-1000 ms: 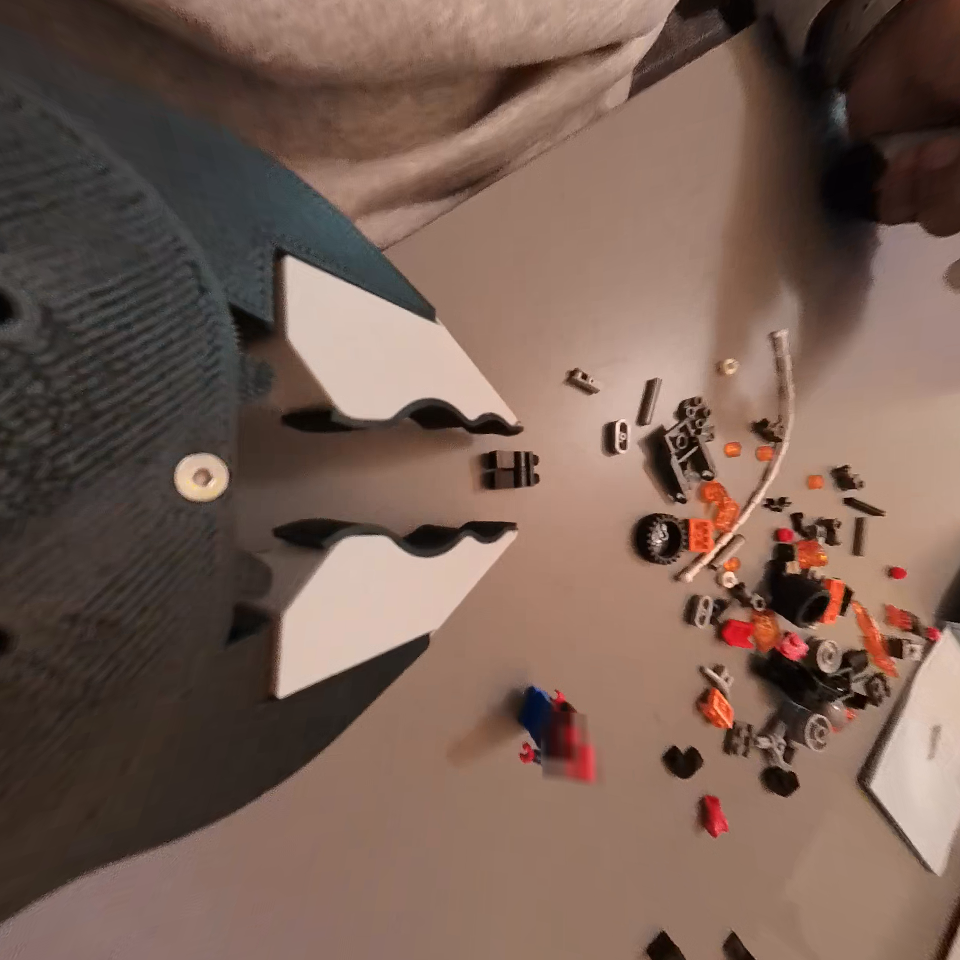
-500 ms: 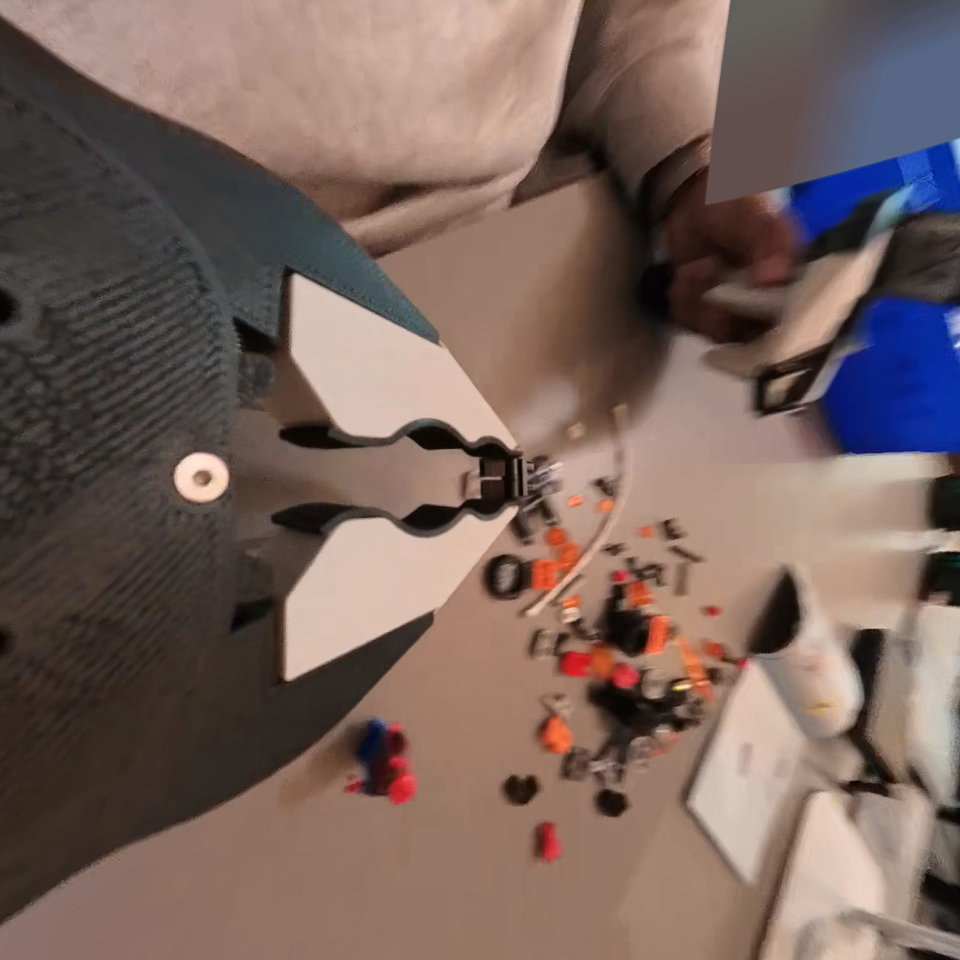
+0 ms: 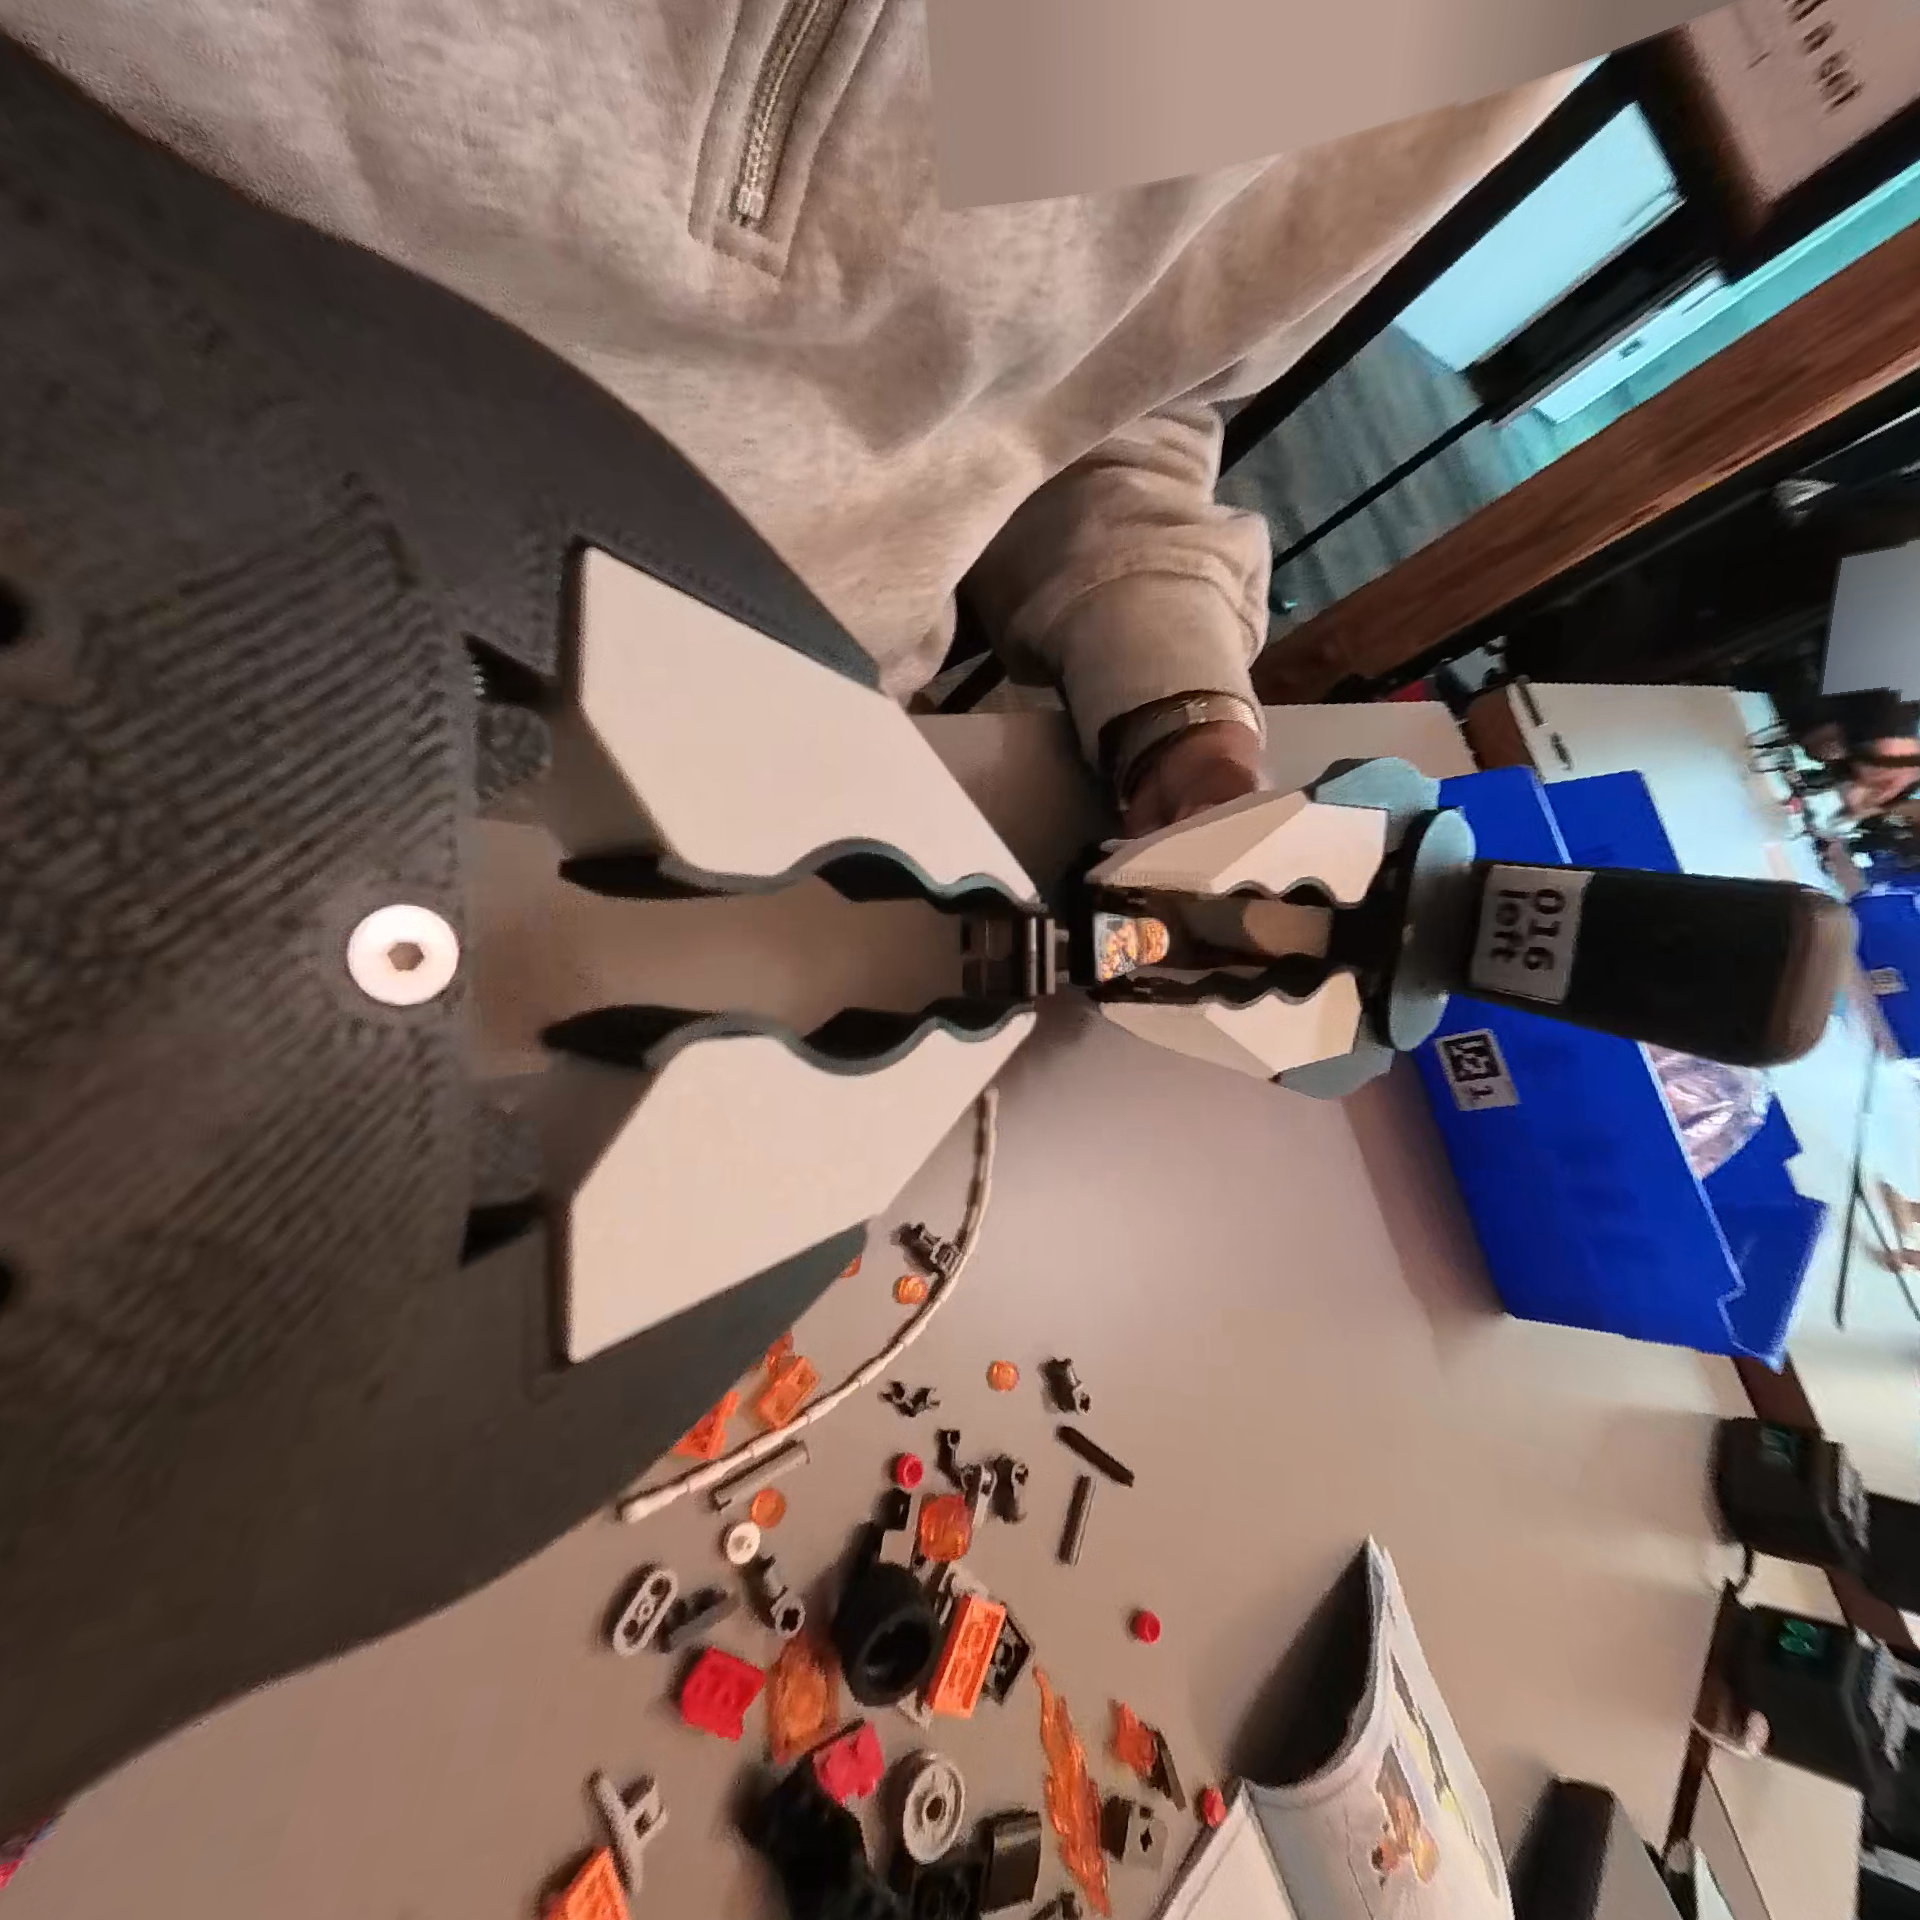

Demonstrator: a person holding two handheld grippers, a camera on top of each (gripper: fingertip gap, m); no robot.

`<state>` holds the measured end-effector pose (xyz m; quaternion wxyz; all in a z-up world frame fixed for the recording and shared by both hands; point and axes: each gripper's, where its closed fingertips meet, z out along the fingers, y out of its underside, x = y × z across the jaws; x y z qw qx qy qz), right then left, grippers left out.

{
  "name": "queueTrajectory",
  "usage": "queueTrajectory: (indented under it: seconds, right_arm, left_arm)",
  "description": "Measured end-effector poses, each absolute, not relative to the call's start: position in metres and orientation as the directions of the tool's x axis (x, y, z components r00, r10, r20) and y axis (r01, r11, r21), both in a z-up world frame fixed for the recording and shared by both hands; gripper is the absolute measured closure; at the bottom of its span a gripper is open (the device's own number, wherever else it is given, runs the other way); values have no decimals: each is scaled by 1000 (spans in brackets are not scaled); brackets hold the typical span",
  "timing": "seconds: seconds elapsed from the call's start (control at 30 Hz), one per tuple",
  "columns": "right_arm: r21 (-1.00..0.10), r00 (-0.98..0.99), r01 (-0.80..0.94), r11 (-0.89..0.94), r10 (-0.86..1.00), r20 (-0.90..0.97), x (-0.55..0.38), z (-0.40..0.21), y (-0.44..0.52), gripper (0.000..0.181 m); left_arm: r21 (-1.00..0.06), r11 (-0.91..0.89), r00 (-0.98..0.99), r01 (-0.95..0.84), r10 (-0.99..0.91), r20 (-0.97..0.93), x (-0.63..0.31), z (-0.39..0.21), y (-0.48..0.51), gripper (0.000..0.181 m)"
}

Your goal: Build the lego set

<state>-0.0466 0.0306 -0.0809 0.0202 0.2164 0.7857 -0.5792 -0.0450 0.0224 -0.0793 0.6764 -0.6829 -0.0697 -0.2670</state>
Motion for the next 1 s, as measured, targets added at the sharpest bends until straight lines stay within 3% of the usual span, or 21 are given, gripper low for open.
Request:
queueTrajectory:
  seconds: [0.37, 1.0]
  right_arm:
    - [-879, -911, 381, 286, 281, -303, -46, -95, 28, 168]
    - [-909, -908, 381, 170, 252, -334, -44, -94, 25, 168]
  left_arm:
    - [-889, -132, 850, 438, -261, 457, -42, -90, 28, 164]
    - [-870, -120, 820, 479, -291, 492, -41, -87, 29, 165]
